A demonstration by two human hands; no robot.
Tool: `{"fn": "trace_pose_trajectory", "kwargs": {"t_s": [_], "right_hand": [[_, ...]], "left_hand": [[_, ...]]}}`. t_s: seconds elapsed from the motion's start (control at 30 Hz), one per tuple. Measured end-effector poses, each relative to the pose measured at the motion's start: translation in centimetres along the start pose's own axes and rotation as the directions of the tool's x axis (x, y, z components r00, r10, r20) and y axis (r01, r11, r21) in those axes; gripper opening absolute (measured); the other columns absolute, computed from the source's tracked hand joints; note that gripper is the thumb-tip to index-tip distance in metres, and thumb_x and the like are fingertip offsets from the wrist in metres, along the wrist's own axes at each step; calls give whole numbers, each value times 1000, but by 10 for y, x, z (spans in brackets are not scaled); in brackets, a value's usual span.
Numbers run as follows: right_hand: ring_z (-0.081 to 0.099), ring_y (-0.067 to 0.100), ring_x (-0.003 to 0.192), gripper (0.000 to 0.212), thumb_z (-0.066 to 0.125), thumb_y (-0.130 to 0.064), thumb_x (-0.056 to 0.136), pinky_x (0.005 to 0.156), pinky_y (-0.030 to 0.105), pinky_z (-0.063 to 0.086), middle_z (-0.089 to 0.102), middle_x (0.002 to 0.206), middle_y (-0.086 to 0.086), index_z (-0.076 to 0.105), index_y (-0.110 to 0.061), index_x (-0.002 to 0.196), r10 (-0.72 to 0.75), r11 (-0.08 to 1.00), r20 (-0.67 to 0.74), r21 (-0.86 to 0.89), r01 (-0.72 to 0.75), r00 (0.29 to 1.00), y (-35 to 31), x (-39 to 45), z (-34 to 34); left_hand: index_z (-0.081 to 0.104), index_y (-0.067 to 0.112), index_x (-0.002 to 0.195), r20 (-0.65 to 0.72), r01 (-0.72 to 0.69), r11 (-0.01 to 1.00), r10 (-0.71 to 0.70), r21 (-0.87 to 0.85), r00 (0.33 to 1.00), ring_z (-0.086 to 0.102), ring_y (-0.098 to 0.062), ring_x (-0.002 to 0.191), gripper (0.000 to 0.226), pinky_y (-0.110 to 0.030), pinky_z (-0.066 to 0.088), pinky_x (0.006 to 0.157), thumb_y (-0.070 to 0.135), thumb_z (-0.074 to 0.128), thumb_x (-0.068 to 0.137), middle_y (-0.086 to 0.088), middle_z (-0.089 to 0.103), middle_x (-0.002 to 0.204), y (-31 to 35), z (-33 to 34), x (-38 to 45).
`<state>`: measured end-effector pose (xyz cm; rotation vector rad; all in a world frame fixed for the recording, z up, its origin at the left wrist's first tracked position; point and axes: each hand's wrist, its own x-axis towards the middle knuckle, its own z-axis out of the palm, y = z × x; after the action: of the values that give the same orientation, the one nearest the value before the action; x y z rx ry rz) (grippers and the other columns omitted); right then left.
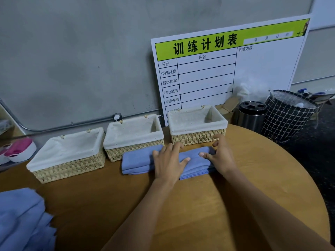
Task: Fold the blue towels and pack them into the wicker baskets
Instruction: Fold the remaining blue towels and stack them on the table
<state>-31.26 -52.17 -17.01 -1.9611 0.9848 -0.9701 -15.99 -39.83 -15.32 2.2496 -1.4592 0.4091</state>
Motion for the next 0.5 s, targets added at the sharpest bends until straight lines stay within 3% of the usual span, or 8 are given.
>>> {"fn": "trace_pose_trajectory", "kwargs": {"t_s": [0.17, 0.27, 0.33, 0.43, 0.5], "right_hand": [[47, 20, 104, 66, 86, -26, 76, 80, 28, 38, 45, 114, 4, 43, -10, 123, -54, 997, -67, -52, 50, 996, 7, 18, 12], [49, 20, 100, 67, 86, -31, 75, 79, 37, 47, 46, 119, 7, 43, -11, 123, -67, 992, -94, -112, 56, 993, 7, 27, 17], [52, 23, 92, 69, 86, -36, 74, 70, 41, 49, 45, 117, 7, 42, -12, 121, -97, 982, -111, -174, 76, 989, 8, 31, 20], [48, 22, 80, 70, 86, -39, 73, 51, 26, 33, 42, 113, 5, 40, -11, 119, -163, 958, -117, -257, 129, 980, 9, 37, 25], [45, 20, 77, 69, 86, -40, 73, 50, 20, 25, 42, 111, 4, 39, -12, 116, -176, 951, -123, -277, 137, 977, 9, 42, 29]], "left_hand": [[47, 33, 108, -21, -26, 995, 28, 100, 999, 57, -17, 96, 37, -39, 35, 83, 64, 56, 90, 12, 62, 99, -8, 8, 22], [48, 33, 101, -55, -48, 990, 55, 135, 997, 56, -18, 90, 34, -39, 36, 79, 63, 58, 88, 12, 63, 92, -14, 14, 30], [49, 34, 98, -71, -52, 986, 63, 156, 995, 56, -17, 88, 32, -38, 35, 76, 63, 58, 88, 13, 64, 90, -20, 18, 34], [52, 35, 96, -101, -27, 991, 40, 128, 994, 57, -16, 88, 32, -38, 36, 75, 64, 61, 86, 14, 66, 89, -27, 23, 39], [53, 35, 95, -110, -6, 994, 18, 106, 994, 57, -17, 89, 32, -39, 37, 75, 63, 63, 85, 13, 66, 89, -29, 25, 41]]}}
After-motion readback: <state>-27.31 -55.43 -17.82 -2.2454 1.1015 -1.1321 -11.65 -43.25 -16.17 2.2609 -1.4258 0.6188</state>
